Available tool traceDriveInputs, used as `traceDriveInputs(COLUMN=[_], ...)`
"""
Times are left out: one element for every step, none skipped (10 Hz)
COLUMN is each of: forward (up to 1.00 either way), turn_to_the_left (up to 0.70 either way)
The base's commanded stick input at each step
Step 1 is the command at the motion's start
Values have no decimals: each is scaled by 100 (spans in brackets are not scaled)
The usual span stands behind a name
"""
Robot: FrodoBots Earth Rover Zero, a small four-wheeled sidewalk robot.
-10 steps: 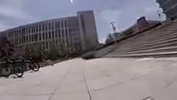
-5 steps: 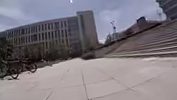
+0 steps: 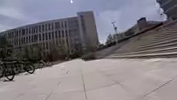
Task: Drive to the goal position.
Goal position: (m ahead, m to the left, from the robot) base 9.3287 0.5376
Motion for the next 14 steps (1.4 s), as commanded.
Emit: traceDriveInputs(forward=[70, 70, 70, 70, 70, 70, 70, 70, 70, 70, 70, 70, 70, 70], turn_to_the_left=[0, 0, 0, 0, 0, 0, 0, 0, 0, 0, 0, 0, 0, 0])
